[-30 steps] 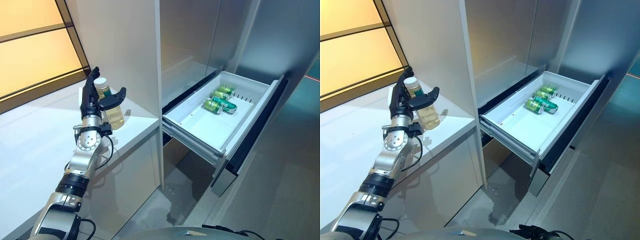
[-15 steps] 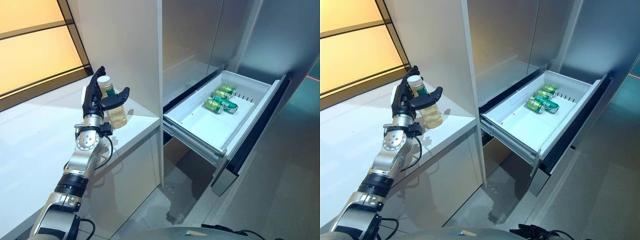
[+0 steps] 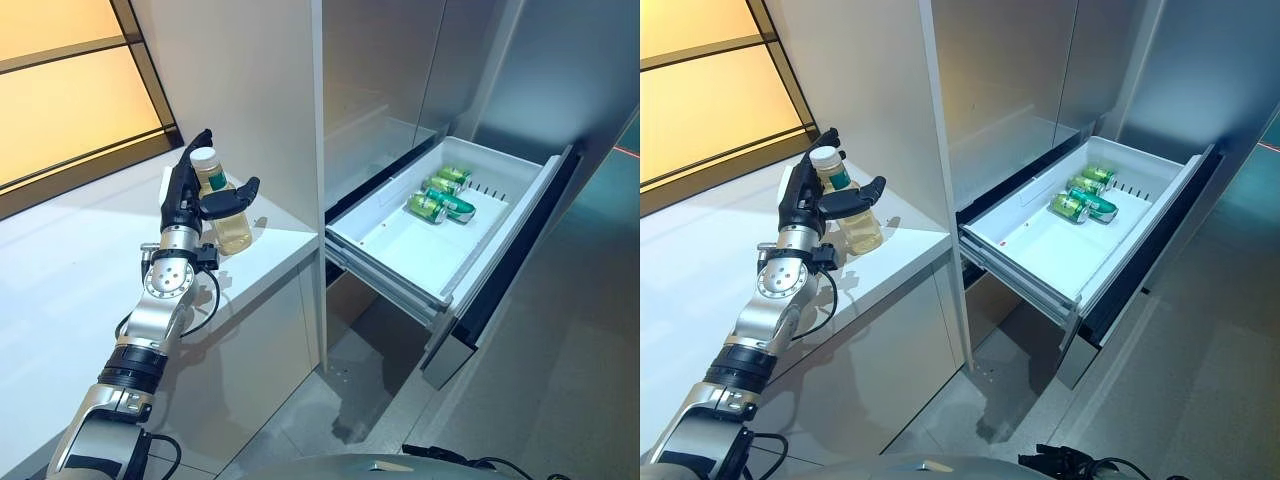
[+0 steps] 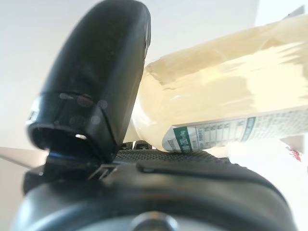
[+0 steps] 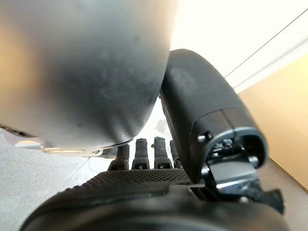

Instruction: Put drinks into fridge and close the fridge

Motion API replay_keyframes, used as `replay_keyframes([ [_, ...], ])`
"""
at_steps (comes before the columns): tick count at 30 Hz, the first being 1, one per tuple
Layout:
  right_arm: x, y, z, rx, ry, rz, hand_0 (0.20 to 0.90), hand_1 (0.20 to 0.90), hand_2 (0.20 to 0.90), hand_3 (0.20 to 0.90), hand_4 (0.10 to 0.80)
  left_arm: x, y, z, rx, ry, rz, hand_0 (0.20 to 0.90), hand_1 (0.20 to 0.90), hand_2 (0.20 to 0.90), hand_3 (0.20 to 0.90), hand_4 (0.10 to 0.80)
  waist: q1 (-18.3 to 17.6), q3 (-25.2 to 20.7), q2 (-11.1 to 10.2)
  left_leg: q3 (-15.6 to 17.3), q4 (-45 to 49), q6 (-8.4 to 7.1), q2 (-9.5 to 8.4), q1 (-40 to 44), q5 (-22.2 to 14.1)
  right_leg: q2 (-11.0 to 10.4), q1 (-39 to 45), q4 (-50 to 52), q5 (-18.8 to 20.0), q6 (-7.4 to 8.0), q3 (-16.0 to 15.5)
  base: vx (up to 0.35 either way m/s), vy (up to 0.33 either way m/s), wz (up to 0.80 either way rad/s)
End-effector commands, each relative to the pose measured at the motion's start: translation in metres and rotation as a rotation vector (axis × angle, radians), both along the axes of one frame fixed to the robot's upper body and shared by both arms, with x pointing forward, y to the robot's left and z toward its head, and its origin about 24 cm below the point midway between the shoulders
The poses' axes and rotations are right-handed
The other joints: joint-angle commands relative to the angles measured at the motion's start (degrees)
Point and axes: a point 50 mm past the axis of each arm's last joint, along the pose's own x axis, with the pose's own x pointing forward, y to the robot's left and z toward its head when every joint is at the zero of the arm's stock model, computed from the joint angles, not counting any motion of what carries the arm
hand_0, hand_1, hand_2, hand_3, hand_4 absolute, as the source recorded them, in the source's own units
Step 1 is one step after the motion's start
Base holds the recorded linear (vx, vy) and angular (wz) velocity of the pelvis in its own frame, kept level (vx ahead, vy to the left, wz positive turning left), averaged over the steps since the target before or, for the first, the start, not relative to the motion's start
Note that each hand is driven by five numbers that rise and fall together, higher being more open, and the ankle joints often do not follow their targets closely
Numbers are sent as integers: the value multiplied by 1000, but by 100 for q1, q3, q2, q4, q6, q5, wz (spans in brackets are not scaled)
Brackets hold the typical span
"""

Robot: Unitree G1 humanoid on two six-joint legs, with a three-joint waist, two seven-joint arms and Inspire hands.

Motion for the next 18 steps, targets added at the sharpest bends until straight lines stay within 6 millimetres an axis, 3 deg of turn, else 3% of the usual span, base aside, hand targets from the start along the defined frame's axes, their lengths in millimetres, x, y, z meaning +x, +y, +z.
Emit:
replay_keyframes([
  [1, -12, -4, -2, 1, 65, 18, 900, 900, 900, 900, 800, 3, 16, 17, 69, -46, 68, 900, 900, 900, 900, 800, 48, 4, 176, 299, 177, 138, -151, 16, -695, 209, -460, 551, -288, 298, -22, 0, 0, 0],
  [18, -12, -4, -2, -1, 63, 14, 900, 900, 900, 900, 800, 4, 10, 12, -19, -12, 32, 900, 900, 900, 900, 800, 62, 27, 174, 304, 177, 143, -151, 26, -696, 201, -463, 565, -288, 308, -31, 0, 0, 0],
])
